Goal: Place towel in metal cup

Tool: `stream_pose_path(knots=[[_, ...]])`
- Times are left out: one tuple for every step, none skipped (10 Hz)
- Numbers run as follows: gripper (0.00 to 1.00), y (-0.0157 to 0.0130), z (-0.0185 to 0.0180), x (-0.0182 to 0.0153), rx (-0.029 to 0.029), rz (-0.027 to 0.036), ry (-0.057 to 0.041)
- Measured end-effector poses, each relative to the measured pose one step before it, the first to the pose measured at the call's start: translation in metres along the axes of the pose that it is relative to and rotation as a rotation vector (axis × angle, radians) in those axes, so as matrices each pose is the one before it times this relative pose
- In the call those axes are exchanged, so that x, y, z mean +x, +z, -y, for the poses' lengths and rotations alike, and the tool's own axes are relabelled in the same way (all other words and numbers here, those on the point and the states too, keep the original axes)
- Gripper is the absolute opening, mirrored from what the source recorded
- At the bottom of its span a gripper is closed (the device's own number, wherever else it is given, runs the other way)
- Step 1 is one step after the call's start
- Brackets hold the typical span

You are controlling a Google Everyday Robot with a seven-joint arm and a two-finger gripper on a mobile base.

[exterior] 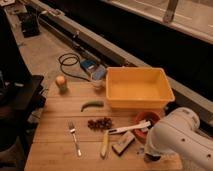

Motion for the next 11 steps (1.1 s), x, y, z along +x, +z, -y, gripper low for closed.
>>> stream_pose_path(knots=[[0.0,0.00082,0.00094,-0.01025,0.00119,0.0024,-0.02102],[0.0,0.00564,-0.00048,-0.00853,-0.01137,0.00424,-0.01352],[0.0,0.00655,-0.00146,0.00251,-0.01558,-0.00764,0.00223],[0.0,0.0086,-0.00192,0.0081,-0.02485,-0.00524,0.02306],[0.0,0.00429,-0.00154,0.00686,-0.01649,-0.00296,0.01784],[0.0,0.00545,-0.00391,0.01045,-0.02382,-0.00392,0.03033],[0.0,0.00274,-0.00301,0.00771,-0.01331,-0.00336,0.02183],[0.0,0.00272,-0.00426,0.00916,-0.01363,-0.0029,0.02736],[0.0,0.00222,-0.002,0.00538,-0.00896,0.00011,0.01753],[0.0,0.00203,-0.00044,0.00198,-0.00704,0.00265,0.00904],[0.04,0.0033,0.00017,0.00108,-0.00918,0.0053,0.00778]])
